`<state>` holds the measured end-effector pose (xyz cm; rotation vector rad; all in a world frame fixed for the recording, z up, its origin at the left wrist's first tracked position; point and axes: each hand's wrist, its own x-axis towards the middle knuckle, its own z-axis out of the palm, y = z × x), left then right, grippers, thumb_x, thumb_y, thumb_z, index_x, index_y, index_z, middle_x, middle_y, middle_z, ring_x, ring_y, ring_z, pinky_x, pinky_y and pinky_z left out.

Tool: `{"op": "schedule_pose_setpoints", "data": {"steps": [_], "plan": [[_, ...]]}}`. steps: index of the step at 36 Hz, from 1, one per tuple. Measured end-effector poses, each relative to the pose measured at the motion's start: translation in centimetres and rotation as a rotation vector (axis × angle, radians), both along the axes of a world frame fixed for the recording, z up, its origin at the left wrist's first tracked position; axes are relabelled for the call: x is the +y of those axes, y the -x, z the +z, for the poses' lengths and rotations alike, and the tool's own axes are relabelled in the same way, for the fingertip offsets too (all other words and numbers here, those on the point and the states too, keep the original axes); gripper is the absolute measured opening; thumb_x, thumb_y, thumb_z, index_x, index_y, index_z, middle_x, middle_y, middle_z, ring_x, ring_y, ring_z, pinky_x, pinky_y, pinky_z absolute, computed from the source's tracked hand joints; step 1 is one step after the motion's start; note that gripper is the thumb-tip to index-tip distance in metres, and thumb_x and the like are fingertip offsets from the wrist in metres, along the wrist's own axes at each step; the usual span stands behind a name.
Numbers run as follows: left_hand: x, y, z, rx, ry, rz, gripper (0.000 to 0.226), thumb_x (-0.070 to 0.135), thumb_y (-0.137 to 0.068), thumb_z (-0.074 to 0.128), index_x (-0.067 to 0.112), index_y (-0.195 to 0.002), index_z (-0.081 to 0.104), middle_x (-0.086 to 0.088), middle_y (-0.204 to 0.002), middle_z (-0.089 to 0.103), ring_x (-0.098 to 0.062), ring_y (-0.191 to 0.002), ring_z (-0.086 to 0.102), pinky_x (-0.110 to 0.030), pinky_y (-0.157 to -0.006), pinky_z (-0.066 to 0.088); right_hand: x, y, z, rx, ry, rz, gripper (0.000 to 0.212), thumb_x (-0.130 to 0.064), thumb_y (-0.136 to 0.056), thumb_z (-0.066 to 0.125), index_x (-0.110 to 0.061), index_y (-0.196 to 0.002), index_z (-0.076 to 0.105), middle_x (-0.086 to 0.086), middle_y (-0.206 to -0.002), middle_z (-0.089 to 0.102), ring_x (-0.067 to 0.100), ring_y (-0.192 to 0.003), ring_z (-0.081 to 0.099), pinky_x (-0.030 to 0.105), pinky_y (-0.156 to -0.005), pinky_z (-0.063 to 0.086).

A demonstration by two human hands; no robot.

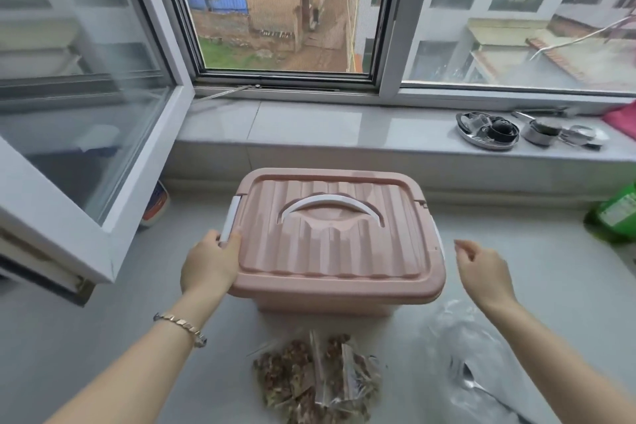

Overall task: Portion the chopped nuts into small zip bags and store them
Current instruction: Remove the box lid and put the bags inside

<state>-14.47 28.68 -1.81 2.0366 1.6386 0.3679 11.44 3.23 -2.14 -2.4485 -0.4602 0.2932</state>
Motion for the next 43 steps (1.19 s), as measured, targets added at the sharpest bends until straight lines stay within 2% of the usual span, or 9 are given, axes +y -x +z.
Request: {"op": "schedule_pose_setpoints", "data": {"steps": [4,8,12,18,23,27,30,33,43], "plan": [[0.7,0.0,0.1,0.009,0.043,0.018,0.044,0.049,-0.094,0.037,0.009,-0.086,0.053,-0.008,-0.081,0.057,-0.031,-0.076,0.051,-0.03,-0.063,0.036,0.6,4.0,2.2,-0.296,-0.173,0.465,0.02,-0.021,-0.082,0.068,-0.011,-0.099,0.069,0.001,-0.096,0.061,0.019,-0.086,0.058,0.024,-0.08,0.043],[1.4,-0.2,0.1,0.009,0.073,0.013,0.044,0.047,-0.095,0.034,0.008,-0.085,0.052,-0.008,-0.077,0.056,-0.031,-0.075,0.052,-0.03,-0.062,0.035,1.5,6.5,1.3,-0.54,-0.001,0.849,0.035,-0.053,-0.071,0.054,-0.023,-0.083,0.067,-0.005,-0.082,0.06,0.016,-0.072,0.058,0.025,-0.065,0.046],[1.4,0.0,0.3,0.039,0.032,-0.048,0.043,0.041,-0.097,0.03,0.006,-0.083,0.05,-0.009,-0.075,0.054,-0.031,-0.072,0.05,-0.031,-0.059,0.033,2.0,6.7,0.6,-0.573,-0.069,0.825,0.031,-0.047,-0.07,0.055,-0.02,-0.078,0.065,-0.005,-0.076,0.059,0.02,-0.067,0.058,0.031,-0.058,0.049],[2.7,0.2,0.4,0.052,0.086,-0.057,0.041,0.03,-0.099,0.028,0.003,-0.088,0.056,-0.014,-0.084,0.056,-0.033,-0.08,0.052,-0.032,-0.068,0.037,1.8,7.0,0.4,-0.598,-0.066,0.792,0.027,-0.041,-0.062,0.066,-0.02,-0.079,0.067,-0.008,-0.077,0.06,0.01,-0.074,0.049,0.021,-0.057,0.045],[3.4,0.9,-0.3,0.025,0.101,0.031,0.034,0.018,-0.094,0.03,0.006,-0.069,0.05,-0.024,-0.09,0.063,-0.035,-0.076,0.053,-0.035,-0.067,0.041,1.9,7.2,0.4,-0.631,-0.026,0.795,0.034,-0.034,-0.053,0.083,-0.02,-0.08,0.067,-0.009,-0.078,0.061,0.012,-0.072,0.057,0.02,-0.057,0.044],[1.4,0.5,1.1,0.005,-0.084,-0.055,0.036,0.032,-0.095,0.038,0.005,-0.094,0.062,-0.021,-0.115,0.055,-0.037,-0.104,0.045,-0.04,-0.086,0.039,2.1,7.4,0.4,-0.616,0.003,0.789,0.045,-0.019,-0.042,0.09,-0.019,-0.08,0.067,-0.007,-0.078,0.062,0.017,-0.07,0.062,0.022,-0.056,0.047],[0.7,0.4,0.8,-0.041,-0.028,-0.133,0.038,0.04,-0.092,0.045,0.006,-0.086,0.059,-0.02,-0.105,0.06,-0.033,-0.09,0.05,-0.037,-0.077,0.041,2.2,7.3,0.4,-0.609,-0.001,0.776,0.044,-0.019,-0.04,0.09,-0.02,-0.078,0.068,-0.009,-0.076,0.062,0.015,-0.068,0.06,0.019,-0.055,0.044],[0.7,0.7,0.4,-0.108,0.089,-0.128,0.039,0.037,-0.09,0.053,0.0,-0.099,0.061,-0.015,-0.1,0.064,-0.034,-0.091,0.057,-0.041,-0.082,0.048,2.2,7.1,0.9,-0.594,-0.023,0.785,0.041,-0.02,-0.042,0.089,-0.021,-0.077,0.068,-0.01,-0.076,0.062,0.017,-0.068,0.061,0.018,-0.057,0.043],[-0.3,1.4,1.0,-0.057,-0.099,-0.079,0.032,0.036,-0.092,0.046,0.009,-0.084,0.061,-0.008,-0.081,0.065,-0.03,-0.074,0.056,-0.035,-0.062,0.044,2.6,7.2,3.7,-0.67,-0.133,0.804,0.029,-0.029,-0.05,0.072,-0.017,-0.076,0.071,-0.006,-0.075,0.064,0.02,-0.067,0.06,0.021,-0.063,0.039]]}}
